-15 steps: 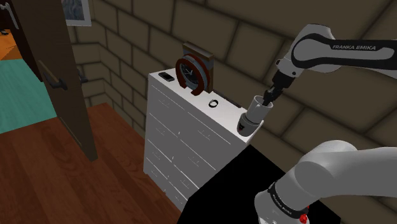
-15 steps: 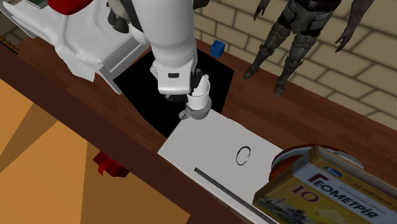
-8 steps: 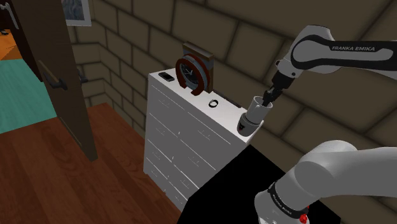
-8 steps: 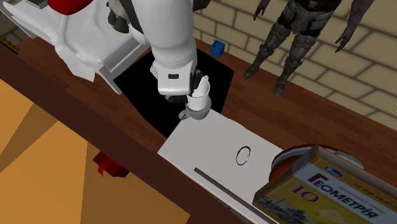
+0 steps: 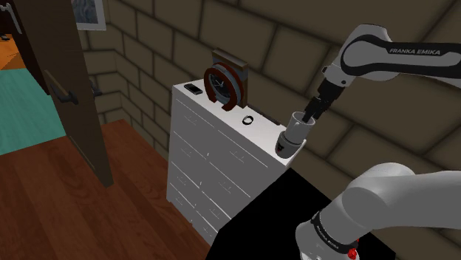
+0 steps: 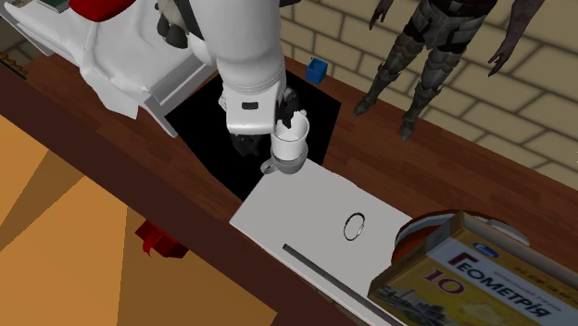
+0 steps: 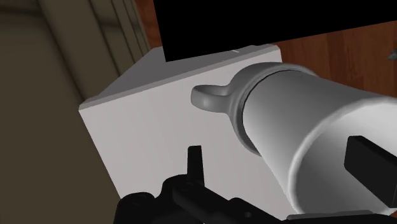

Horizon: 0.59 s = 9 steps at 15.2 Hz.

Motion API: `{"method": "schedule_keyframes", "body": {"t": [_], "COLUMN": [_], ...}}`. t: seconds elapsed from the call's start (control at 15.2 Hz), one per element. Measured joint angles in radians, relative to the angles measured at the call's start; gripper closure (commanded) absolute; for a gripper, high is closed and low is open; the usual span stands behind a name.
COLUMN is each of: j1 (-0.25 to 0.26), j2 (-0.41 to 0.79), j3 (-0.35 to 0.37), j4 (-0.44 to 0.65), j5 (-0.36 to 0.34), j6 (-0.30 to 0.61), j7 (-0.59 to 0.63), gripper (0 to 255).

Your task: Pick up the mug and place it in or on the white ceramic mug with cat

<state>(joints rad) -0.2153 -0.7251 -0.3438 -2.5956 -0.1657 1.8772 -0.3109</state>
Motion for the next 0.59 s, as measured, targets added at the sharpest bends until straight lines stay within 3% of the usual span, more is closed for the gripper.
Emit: {"method": "schedule_keyframes", "body": {"t": [0.2, 0.59], "j1": [0.003, 0.004], "j2": [-0.012, -0.01], "j3": [0.013, 0.015], "j4": [0.068, 0.08], "j5": [0.01, 0.012], "j6": [-0.079, -0.091], "j7": [0.001, 0.001], "gripper": [0, 0]}}
